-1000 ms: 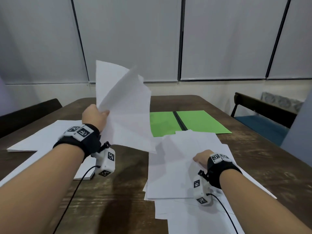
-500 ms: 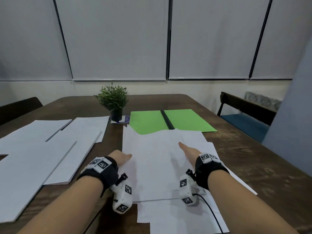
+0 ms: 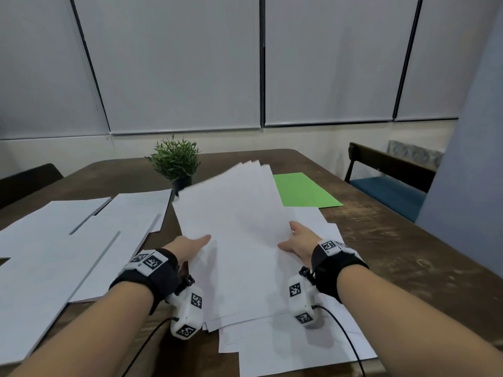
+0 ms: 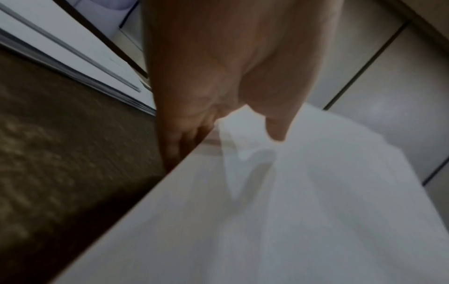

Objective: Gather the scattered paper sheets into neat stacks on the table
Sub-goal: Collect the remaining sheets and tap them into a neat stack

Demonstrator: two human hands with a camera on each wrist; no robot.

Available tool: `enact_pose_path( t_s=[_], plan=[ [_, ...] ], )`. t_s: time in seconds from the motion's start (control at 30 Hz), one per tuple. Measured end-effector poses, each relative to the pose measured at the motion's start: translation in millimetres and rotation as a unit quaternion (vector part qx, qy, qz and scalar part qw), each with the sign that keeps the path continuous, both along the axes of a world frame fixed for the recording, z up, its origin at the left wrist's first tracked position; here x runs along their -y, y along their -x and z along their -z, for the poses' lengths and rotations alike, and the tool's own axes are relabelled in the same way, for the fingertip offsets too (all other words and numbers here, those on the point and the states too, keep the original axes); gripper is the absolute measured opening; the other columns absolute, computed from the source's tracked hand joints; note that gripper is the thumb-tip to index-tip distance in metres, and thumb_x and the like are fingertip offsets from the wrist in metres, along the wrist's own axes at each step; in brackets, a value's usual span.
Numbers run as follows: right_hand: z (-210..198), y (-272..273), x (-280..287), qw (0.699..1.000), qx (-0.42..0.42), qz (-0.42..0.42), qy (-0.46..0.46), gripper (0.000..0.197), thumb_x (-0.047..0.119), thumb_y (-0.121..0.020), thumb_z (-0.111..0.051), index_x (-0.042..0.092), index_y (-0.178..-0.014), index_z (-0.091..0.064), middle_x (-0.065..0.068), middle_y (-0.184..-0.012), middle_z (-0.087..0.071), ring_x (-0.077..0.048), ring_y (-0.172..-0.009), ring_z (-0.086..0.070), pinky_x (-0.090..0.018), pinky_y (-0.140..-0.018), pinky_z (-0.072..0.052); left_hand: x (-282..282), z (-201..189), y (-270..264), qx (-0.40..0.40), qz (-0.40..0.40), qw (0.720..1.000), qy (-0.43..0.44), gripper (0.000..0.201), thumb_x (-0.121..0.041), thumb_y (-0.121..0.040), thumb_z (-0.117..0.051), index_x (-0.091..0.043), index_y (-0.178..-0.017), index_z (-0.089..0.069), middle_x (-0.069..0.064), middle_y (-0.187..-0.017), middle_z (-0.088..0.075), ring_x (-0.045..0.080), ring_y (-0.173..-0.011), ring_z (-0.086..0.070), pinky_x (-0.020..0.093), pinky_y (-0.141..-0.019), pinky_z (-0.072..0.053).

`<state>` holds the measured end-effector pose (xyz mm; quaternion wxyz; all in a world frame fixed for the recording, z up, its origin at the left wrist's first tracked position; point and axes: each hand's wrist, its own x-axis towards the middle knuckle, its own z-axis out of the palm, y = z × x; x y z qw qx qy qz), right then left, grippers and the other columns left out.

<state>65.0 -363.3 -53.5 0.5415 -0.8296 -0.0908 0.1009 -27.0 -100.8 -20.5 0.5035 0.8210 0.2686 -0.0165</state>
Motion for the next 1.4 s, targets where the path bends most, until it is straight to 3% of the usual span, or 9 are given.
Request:
enact_pose_path(
  t_s=[0.1, 0.27, 0.43, 0.6, 0.73, 0.9, 1.07, 1.23, 1.4],
  plan=[
    [-29.5, 19.0, -9.5, 0.992, 0.040, -0.024, -0.118, 0.045, 0.008, -0.059, -0.065, 0.019, -0.103, -0.061, -0.008, -0.107, -0.071, -0.029, -0.100, -0.068, -0.050, -0.093, -0.052, -14.8, -2.9, -6.2, 0.150, -0.069, 0.979, 0.119, 0.111, -0.074, -0.048, -0.074, -0.006, -0.129, -0.045, 0.015, -0.122, -0.061, 0.034, -0.104, -0.063, 0.043, -0.086, -0.054],
    [-85.2, 37.1, -33.4, 0.969, 0.101, -0.033, -0.222, 0.038, 0.004, -0.070, -0.057, 0.018, -0.105, -0.060, -0.015, -0.111, -0.069, -0.031, -0.096, -0.067, -0.045, -0.086, -0.054, 5.8, -64.3, 14.6, 0.382, -0.060, 0.916, 0.107, 0.042, -0.039, -0.089, -0.062, -0.017, -0.118, -0.039, 0.000, -0.121, -0.057, 0.019, -0.113, -0.056, 0.045, -0.103, -0.043],
    [-111.3, 42.5, -57.9, 0.958, 0.145, -0.013, -0.245, 0.030, 0.000, -0.081, -0.064, 0.022, -0.100, -0.055, -0.006, -0.103, -0.066, -0.023, -0.095, -0.064, -0.038, -0.091, -0.051, 12.1, -89.0, 19.0, 0.493, -0.033, 0.869, 0.043, 0.064, -0.046, -0.084, -0.062, -0.023, -0.136, -0.032, -0.006, -0.134, -0.050, 0.011, -0.124, -0.050, 0.042, -0.107, -0.040],
    [-86.1, 41.3, -65.5, 0.972, 0.098, 0.047, -0.206, 0.050, -0.001, -0.078, -0.069, 0.009, -0.122, -0.050, -0.008, -0.105, -0.065, -0.025, -0.096, -0.064, -0.037, -0.092, -0.051, 9.2, -68.6, 17.6, 0.440, -0.016, 0.898, -0.006, 0.073, -0.040, -0.085, -0.063, -0.028, -0.142, -0.018, -0.003, -0.140, -0.043, 0.016, -0.127, -0.045, 0.043, -0.108, -0.038],
    [-80.0, 42.9, -67.5, 0.976, 0.101, 0.074, -0.178, 0.028, -0.004, -0.077, -0.065, 0.012, -0.100, -0.062, -0.014, -0.103, -0.069, -0.030, -0.098, -0.066, -0.041, -0.090, -0.053, 14.4, -63.4, 18.6, 0.391, -0.016, 0.920, 0.001, 0.062, -0.016, -0.096, -0.053, -0.009, -0.144, -0.015, 0.004, -0.136, -0.046, 0.020, -0.124, -0.049, 0.035, -0.105, -0.039],
    [-89.0, 36.5, -69.3, 0.960, 0.095, 0.085, -0.250, 0.024, 0.005, -0.070, -0.068, 0.018, -0.089, -0.061, -0.009, -0.097, -0.070, -0.027, -0.088, -0.068, -0.040, -0.084, -0.055, 15.8, -82.4, 25.8, 0.464, -0.036, 0.885, 0.010, 0.053, -0.015, -0.095, -0.054, -0.014, -0.139, -0.025, -0.006, -0.125, -0.050, 0.008, -0.110, -0.053, 0.021, -0.092, -0.041],
    [-35.3, 39.1, -78.7, 0.987, 0.030, 0.042, -0.150, 0.047, 0.020, -0.069, -0.062, 0.014, -0.115, -0.062, -0.010, -0.110, -0.069, -0.027, -0.100, -0.066, -0.046, -0.094, -0.052, 8.4, -31.0, 22.9, 0.322, -0.045, 0.944, 0.055, 0.055, -0.024, -0.095, -0.056, -0.007, -0.133, -0.020, 0.007, -0.130, -0.048, 0.021, -0.112, -0.053, 0.040, -0.101, -0.044],
    [-23.2, 38.9, -85.1, 0.984, 0.040, 0.086, -0.149, 0.031, 0.006, -0.080, -0.063, 0.014, -0.110, -0.061, -0.013, -0.110, -0.068, -0.030, -0.101, -0.065, -0.046, -0.095, -0.051, 5.3, -6.8, 26.1, 0.248, -0.031, 0.968, -0.001, 0.024, -0.010, -0.096, -0.046, -0.011, -0.110, -0.027, 0.009, -0.119, -0.049, 0.025, -0.107, -0.051, 0.039, -0.097, -0.044],
    [-43.3, 46.1, -90.5, 0.988, 0.064, 0.067, -0.120, 0.026, 0.002, -0.083, -0.060, 0.011, -0.107, -0.059, -0.008, -0.105, -0.067, -0.026, -0.098, -0.064, -0.039, -0.090, -0.053, -20.7, -25.9, 31.0, 0.209, -0.024, 0.978, -0.020, 0.027, -0.010, -0.093, -0.049, -0.010, -0.116, -0.035, 0.008, -0.115, -0.051, 0.028, -0.109, -0.052, 0.041, -0.097, -0.044]
  ],
)
